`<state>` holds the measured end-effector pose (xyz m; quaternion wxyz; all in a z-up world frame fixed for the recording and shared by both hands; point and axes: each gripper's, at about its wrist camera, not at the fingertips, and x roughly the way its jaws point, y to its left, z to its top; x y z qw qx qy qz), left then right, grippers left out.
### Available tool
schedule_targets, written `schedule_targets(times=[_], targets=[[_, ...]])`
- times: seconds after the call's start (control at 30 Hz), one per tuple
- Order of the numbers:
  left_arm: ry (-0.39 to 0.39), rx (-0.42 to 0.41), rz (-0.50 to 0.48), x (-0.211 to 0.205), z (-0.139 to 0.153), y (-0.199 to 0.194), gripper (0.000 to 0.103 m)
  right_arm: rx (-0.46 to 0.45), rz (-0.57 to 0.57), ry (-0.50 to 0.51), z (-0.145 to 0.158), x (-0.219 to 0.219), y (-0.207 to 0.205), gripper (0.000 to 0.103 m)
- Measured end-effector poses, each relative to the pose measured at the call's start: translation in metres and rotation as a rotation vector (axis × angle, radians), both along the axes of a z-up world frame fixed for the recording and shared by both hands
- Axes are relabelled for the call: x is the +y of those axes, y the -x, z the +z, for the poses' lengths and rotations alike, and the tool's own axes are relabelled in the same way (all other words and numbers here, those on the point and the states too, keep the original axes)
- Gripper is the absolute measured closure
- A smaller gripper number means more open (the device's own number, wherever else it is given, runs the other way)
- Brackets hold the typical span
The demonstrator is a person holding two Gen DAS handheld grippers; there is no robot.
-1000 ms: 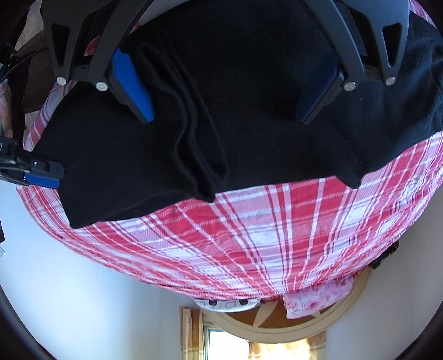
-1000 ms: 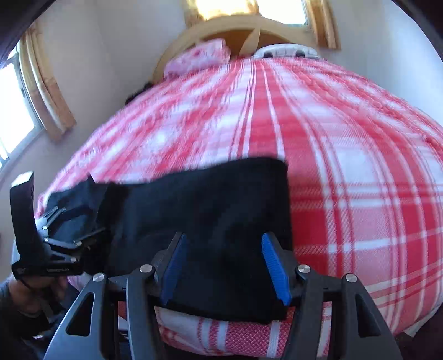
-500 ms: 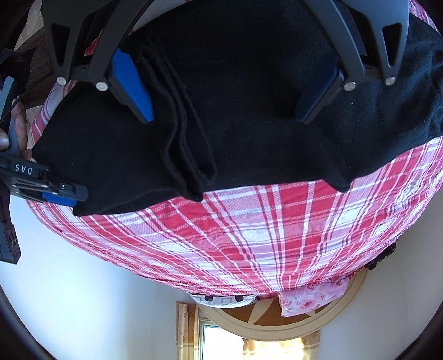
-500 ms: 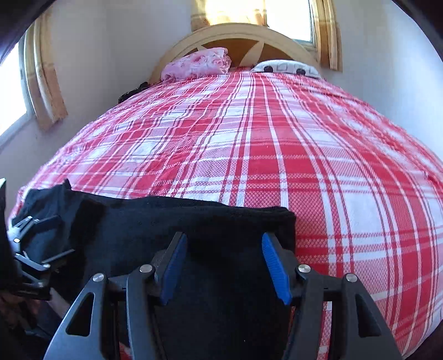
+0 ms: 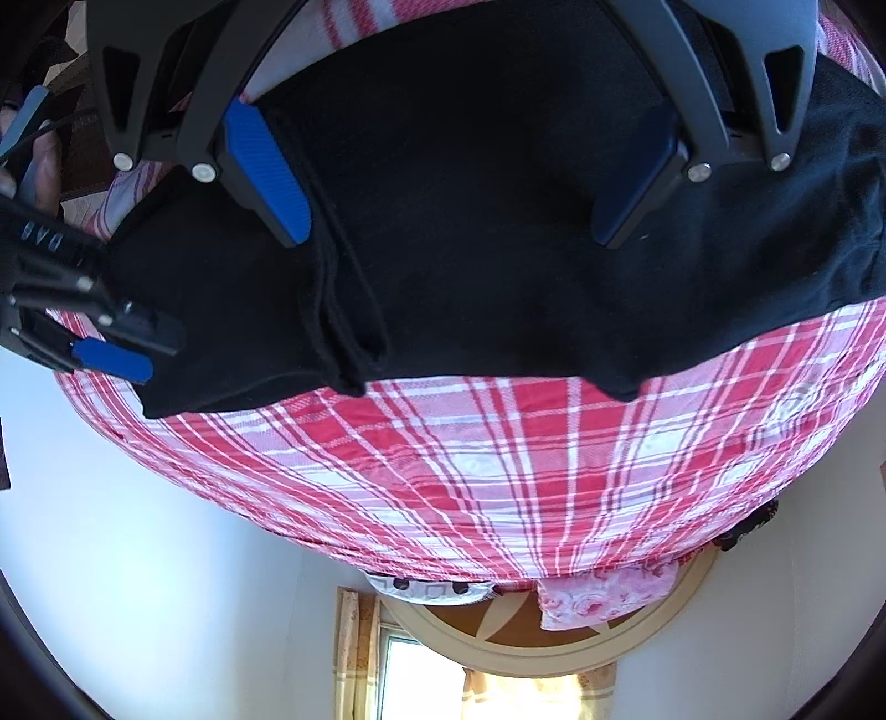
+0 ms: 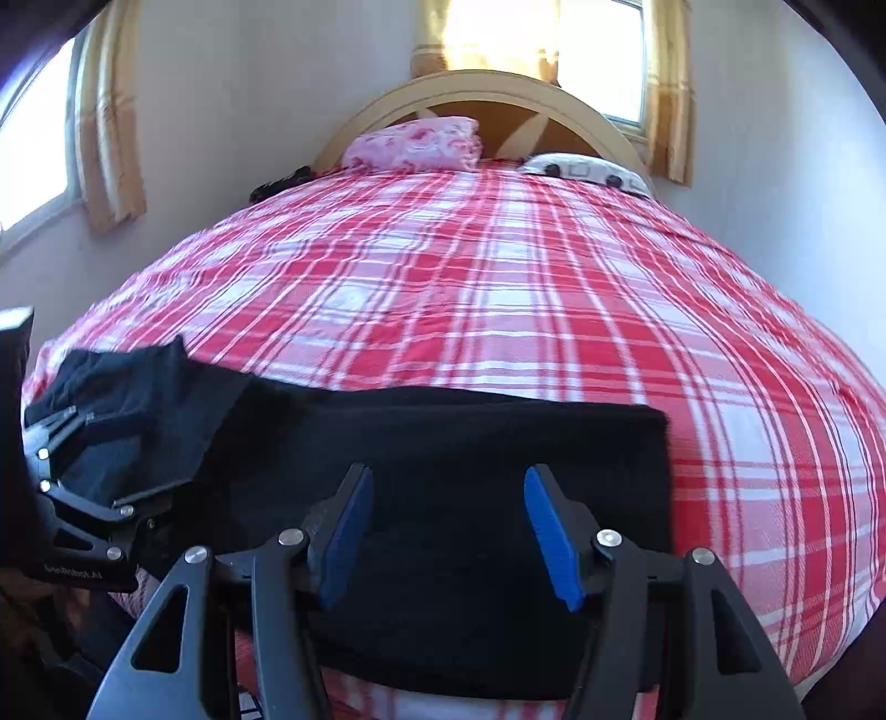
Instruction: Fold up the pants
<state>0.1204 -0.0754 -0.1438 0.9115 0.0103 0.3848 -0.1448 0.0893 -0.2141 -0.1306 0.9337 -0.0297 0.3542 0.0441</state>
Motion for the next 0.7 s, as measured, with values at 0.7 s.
schedule_targets(times=[0.7], targets=[[0.076,-0.054,0.295,0.14,0.019,0.009,0.0,0.101,0.26,-0.092,-0.03,0.109,-0.024,0.046]])
